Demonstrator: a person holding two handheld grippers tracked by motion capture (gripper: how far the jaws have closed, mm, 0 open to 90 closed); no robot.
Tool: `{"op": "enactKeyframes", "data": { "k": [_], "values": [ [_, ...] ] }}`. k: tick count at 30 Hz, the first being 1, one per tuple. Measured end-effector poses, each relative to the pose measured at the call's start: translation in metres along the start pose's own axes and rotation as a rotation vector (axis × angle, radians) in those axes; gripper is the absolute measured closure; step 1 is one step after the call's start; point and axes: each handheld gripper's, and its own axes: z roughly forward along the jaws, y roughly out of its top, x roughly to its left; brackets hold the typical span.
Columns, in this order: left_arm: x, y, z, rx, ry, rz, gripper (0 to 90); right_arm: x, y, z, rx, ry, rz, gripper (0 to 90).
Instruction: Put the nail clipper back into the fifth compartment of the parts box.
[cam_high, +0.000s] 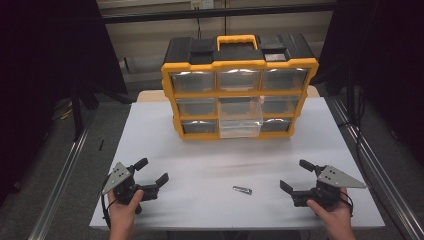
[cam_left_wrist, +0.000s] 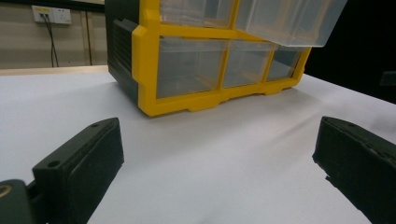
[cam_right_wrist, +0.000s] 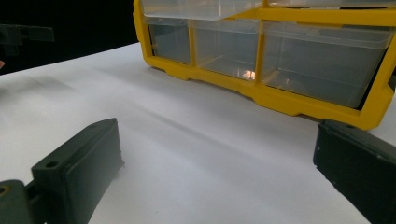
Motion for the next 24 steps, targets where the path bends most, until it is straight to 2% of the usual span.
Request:
{"op": "enactKeyframes", "data": {
  "k": [1, 2, 4, 5, 6, 7, 8, 9, 10, 11, 13, 14, 15, 18, 19, 23, 24],
  "values": [
    [0.0, 0.0, 0.001, -0.004, 0.002, -0.005, 1.7, 0.0, 0.0, 0.0, 0.0, 0.0, -0.001, 0.6],
    [0.001, 0.0, 0.001, 0.015, -0.003, 0.019, 1.7, 0.0, 0.0, 0.0, 0.002, 0.001, 0.0, 0.6],
    [-0.002, -0.001, 0.003, 0.002, 0.001, -0.004, 1.7, 0.001, 0.0, 0.0, 0.001, 0.006, 0.0, 0.6],
    [-0.001, -0.001, 0.003, 0.023, -0.007, 0.017, 1.6, 0.001, 0.0, 0.0, 0.001, 0.009, -0.002, 0.6],
    [-0.003, -0.001, 0.005, 0.011, -0.013, -0.004, 1.6, 0.001, 0.0, 0.0, 0.003, 0.013, -0.001, 0.6],
    [-0.002, -0.001, 0.005, 0.036, -0.029, 0.023, 1.6, 0.001, 0.0, 0.0, 0.002, 0.015, -0.003, 0.6],
    [-0.005, -0.002, 0.008, 0.032, -0.026, 0.005, 1.5, 0.001, 0.0, 0.0, 0.002, 0.015, -0.002, 0.6],
    [-0.005, -0.002, 0.009, 0.048, -0.027, 0.03, 1.5, 0.001, 0.0, 0.0, 0.001, 0.015, -0.002, 0.6],
    [-0.006, -0.001, 0.011, 0.059, -0.041, 0.037, 1.5, 0.001, 0.0, 0.0, -0.001, 0.01, -0.003, 0.6],
    [-0.01, -0.001, 0.015, 0.044, -0.032, 0.011, 1.5, 0.001, 0.0, 0.0, -0.005, 0.01, 0.002, 0.7],
    [-0.014, -0.001, 0.021, 0.045, -0.048, 0.003, 1.5, 0.001, 0.0, -0.001, -0.003, 0.014, 0.007, 0.7],
    [-0.015, -0.001, 0.023, 0.054, -0.05, 0.019, 1.5, 0.0, 0.001, -0.002, -0.008, 0.013, 0.008, 0.7],
    [-0.018, -0.001, 0.026, 0.056, -0.046, 0.018, 1.5, 0.0, 0.001, -0.002, -0.009, 0.014, 0.008, 0.7],
    [-0.023, 0.0, 0.032, 0.066, -0.07, 0.028, 1.5, 0.0, 0.001, -0.002, -0.01, 0.014, 0.008, 0.7],
    [-0.025, 0.001, 0.036, 0.093, -0.094, 0.048, 1.5, 0.001, 0.001, -0.002, -0.011, 0.013, 0.001, 0.8],
    [-0.034, 0.002, 0.048, 0.1, -0.123, 0.043, 1.5, 0.002, 0.002, -0.003, -0.015, 0.018, -0.005, 1.1],
    [-0.035, 0.004, 0.049, 0.122, -0.135, 0.07, 1.5, 0.002, 0.002, -0.003, -0.013, 0.022, -0.007, 1.1]
  ]
}}
